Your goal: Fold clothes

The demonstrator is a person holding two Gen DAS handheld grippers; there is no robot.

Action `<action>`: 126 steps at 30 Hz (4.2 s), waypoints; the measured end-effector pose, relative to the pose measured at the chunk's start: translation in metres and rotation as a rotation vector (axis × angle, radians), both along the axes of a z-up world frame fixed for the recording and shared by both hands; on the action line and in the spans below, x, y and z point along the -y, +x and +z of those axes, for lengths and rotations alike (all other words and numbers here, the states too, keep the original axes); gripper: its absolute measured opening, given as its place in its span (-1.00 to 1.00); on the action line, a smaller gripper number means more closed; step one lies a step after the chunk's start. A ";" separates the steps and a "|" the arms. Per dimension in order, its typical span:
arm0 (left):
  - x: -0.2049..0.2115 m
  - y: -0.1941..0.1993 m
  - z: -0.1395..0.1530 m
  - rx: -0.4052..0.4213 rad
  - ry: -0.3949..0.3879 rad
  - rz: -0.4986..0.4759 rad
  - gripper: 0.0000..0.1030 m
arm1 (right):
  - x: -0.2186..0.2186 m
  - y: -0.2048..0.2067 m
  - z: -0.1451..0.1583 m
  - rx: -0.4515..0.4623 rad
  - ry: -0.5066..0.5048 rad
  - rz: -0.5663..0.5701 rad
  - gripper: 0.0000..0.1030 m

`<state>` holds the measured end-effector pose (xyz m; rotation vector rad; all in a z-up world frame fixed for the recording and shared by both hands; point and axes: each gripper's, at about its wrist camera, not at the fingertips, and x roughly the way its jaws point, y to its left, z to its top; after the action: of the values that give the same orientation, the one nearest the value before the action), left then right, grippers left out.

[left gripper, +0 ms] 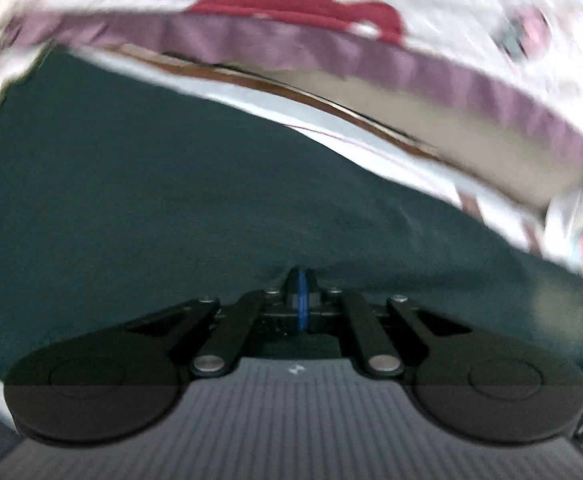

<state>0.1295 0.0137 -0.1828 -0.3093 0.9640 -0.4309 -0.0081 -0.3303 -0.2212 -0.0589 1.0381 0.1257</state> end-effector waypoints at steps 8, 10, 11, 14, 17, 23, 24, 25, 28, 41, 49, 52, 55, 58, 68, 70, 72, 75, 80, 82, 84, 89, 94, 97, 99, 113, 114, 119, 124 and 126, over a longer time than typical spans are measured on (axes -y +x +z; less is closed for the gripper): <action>-0.045 0.013 0.012 0.070 0.330 0.203 -0.77 | 0.057 -0.044 0.003 -0.070 -0.015 -0.166 0.62; -0.056 0.018 0.013 0.081 0.410 0.254 -0.76 | 0.084 -0.053 0.009 -0.077 0.020 -0.244 0.55; -0.062 0.019 0.013 0.091 0.434 0.272 -0.76 | 0.100 -0.058 0.014 -0.061 0.063 -0.287 0.48; -0.080 0.024 0.015 0.077 0.392 0.306 -0.75 | 0.145 -0.074 0.034 0.042 0.265 -0.412 0.49; -0.081 0.032 0.010 0.134 0.519 0.316 -0.75 | 0.159 -0.077 0.042 0.089 0.308 -0.432 0.51; -0.072 0.008 0.028 0.153 0.520 0.343 -0.64 | 0.168 -0.099 0.043 0.093 0.294 -0.489 0.55; -0.071 0.003 0.032 0.154 0.516 0.348 -0.54 | 0.171 -0.106 0.041 0.091 0.273 -0.524 0.55; -0.069 -0.001 0.035 0.156 0.512 0.353 -0.38 | 0.175 -0.113 0.038 0.088 0.259 -0.567 0.55; -0.056 -0.017 0.045 0.136 0.376 0.310 -0.16 | 0.187 -0.136 0.033 0.086 0.192 -0.708 0.55; -0.050 -0.083 0.067 0.019 0.148 0.197 0.03 | 0.115 -0.141 0.031 0.179 0.257 -0.668 0.55; -0.136 -0.119 0.054 -0.148 0.135 0.491 0.17 | 0.014 -0.103 0.060 0.208 0.182 -0.353 0.55; -0.117 -0.124 0.055 -0.142 0.104 0.398 0.17 | -0.059 -0.074 0.056 0.154 0.207 -0.096 0.54; -0.093 -0.129 0.056 -0.129 0.085 0.286 0.17 | -0.140 -0.058 0.046 0.125 0.209 0.195 -0.12; -0.064 -0.136 0.056 -0.122 0.099 0.160 0.14 | -0.213 -0.058 0.037 0.035 0.189 0.511 -0.75; -0.037 -0.141 0.048 -0.173 0.076 -0.024 0.11 | -0.271 -0.091 0.026 -0.107 -0.035 0.853 -0.26; -0.034 -0.140 0.048 -0.174 0.083 -0.021 0.11 | -0.268 -0.091 0.028 -0.130 -0.029 0.837 -0.12; -0.032 -0.139 0.047 -0.177 0.092 -0.018 0.11 | -0.268 -0.094 0.027 -0.137 -0.033 0.832 -0.03; -0.032 -0.138 0.047 -0.176 0.094 -0.020 0.12 | -0.271 -0.098 0.026 -0.142 -0.048 0.833 0.05; -0.033 -0.137 0.049 -0.166 0.079 -0.034 0.13 | -0.289 -0.108 0.017 -0.078 -0.212 0.917 0.10; -0.032 -0.139 0.053 -0.147 0.067 -0.052 0.13 | -0.294 -0.113 0.013 -0.021 -0.282 0.933 0.04; -0.027 -0.143 0.060 -0.101 0.043 -0.097 0.13 | -0.290 -0.112 0.017 0.014 -0.264 0.909 -0.44; -0.009 -0.161 0.091 0.060 -0.062 -0.293 0.16 | -0.261 -0.082 0.043 0.077 -0.095 0.684 -0.94; 0.017 -0.183 0.107 0.162 -0.084 -0.514 0.25 | -0.218 -0.050 0.061 0.119 0.063 0.465 -0.95; 0.034 -0.193 0.105 0.174 -0.020 -0.613 0.28 | -0.207 -0.044 0.065 0.138 0.071 0.437 -0.95; 0.045 -0.194 0.100 0.160 0.031 -0.644 0.28 | -0.206 -0.041 0.066 0.149 0.062 0.433 -0.95; 0.056 -0.153 0.119 0.169 0.017 -0.681 -0.66 | -0.190 -0.010 0.085 0.251 -0.012 0.423 -0.95; 0.062 -0.149 0.121 0.184 0.049 -0.687 -0.52 | -0.189 -0.005 0.087 0.252 -0.022 0.433 -0.95; 0.076 -0.137 0.105 0.144 0.104 -0.714 0.10 | -0.183 0.015 0.092 0.263 -0.015 0.390 -0.95; 0.067 -0.142 0.078 0.049 0.119 -0.702 0.11 | -0.173 0.011 0.083 0.254 0.030 0.331 -0.94; 0.051 -0.138 0.081 0.046 0.091 -0.669 0.12 | -0.169 0.010 0.078 0.245 0.032 0.307 -0.94</action>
<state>-0.0084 -0.0377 -0.1018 0.1189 1.0266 -0.9947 0.0017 -0.1615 -0.1433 -0.1999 0.7767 0.4048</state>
